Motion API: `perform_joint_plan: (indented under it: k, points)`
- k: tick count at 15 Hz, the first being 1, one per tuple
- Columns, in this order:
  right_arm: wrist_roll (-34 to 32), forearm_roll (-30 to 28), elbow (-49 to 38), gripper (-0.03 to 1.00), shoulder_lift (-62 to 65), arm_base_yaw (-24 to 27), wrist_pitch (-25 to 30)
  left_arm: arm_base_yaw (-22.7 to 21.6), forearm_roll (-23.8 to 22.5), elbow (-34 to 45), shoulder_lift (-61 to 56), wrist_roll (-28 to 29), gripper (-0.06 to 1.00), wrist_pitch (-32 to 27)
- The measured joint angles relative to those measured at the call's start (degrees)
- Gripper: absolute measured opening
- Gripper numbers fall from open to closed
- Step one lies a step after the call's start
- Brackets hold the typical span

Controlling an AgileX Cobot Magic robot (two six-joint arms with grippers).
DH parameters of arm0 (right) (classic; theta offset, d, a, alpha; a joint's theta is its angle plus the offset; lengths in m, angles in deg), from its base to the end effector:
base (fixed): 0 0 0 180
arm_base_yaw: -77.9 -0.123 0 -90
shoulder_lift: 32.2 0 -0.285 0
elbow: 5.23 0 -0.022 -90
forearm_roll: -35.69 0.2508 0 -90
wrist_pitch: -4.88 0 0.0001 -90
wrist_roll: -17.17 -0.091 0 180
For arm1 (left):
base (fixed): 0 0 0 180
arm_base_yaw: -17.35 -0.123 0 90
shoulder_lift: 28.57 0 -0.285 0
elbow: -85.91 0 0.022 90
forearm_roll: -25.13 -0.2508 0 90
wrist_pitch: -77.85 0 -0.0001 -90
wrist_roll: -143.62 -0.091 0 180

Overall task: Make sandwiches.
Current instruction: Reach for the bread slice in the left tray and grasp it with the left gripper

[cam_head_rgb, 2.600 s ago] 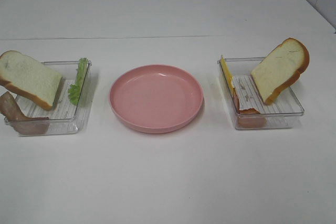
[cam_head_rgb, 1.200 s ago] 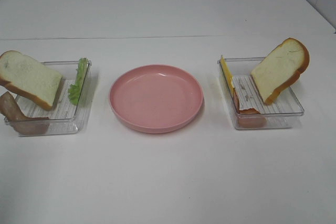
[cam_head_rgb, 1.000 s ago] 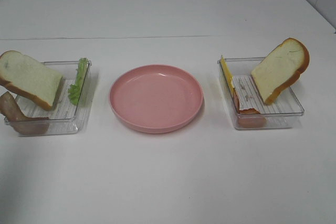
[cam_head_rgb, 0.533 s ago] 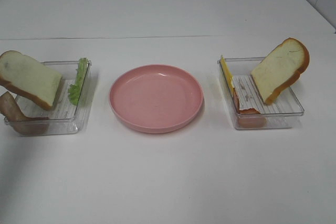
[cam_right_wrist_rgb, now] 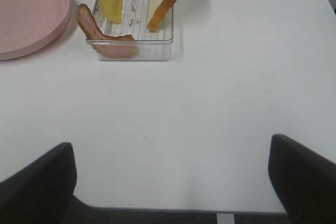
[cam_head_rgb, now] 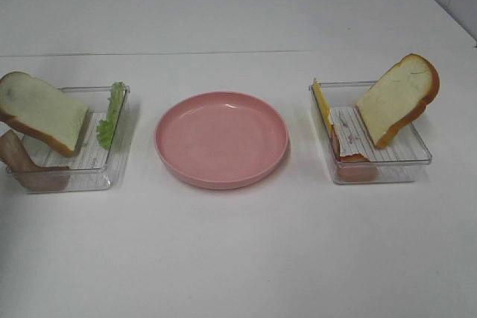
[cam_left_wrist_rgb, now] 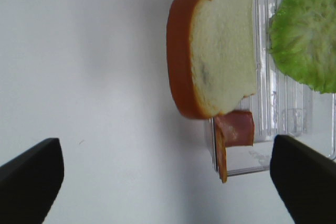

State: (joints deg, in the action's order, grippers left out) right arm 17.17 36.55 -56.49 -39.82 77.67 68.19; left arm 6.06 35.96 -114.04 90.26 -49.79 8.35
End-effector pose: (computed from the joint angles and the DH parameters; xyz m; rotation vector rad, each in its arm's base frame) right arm -0.0022 0.0012 0.2607 -0.0050 2.1326 0.0206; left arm 0.4023 0.0640 0.2680 -0.0164 2.8983 -0.1978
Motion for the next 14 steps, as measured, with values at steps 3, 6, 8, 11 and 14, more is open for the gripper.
perform_joint_plan:
  k: [3, 6, 8, 11, 14]
  points:
    - [0.0, 0.0, 0.0, 0.96, 0.0, 0.0, 0.0, 0.0, 3.6, -4.5, 7.2, -1.9, 0.99, 0.0]
    - [0.0, 0.0, 0.0, 0.96, 0.0, 0.0, 0.0, 0.0, 5.6, -5.4, 10.7, -3.2, 0.99, 0.0]
    - [0.0, 0.0, 0.0, 0.96, 0.0, 0.0, 0.0, 0.0, 7.4, -5.5, 13.9, -5.7, 0.99, -0.1]
    - [0.0, 0.0, 0.0, 0.96, 0.0, 0.0, 0.0, 0.0, 11.1, -5.5, 16.8, -9.0, 0.99, -0.1]
    - [0.0, 0.0, 0.0, 0.96, 0.0, 0.0, 0.0, 0.0, 14.2, -5.6, 18.3, -11.6, 0.99, -0.1]
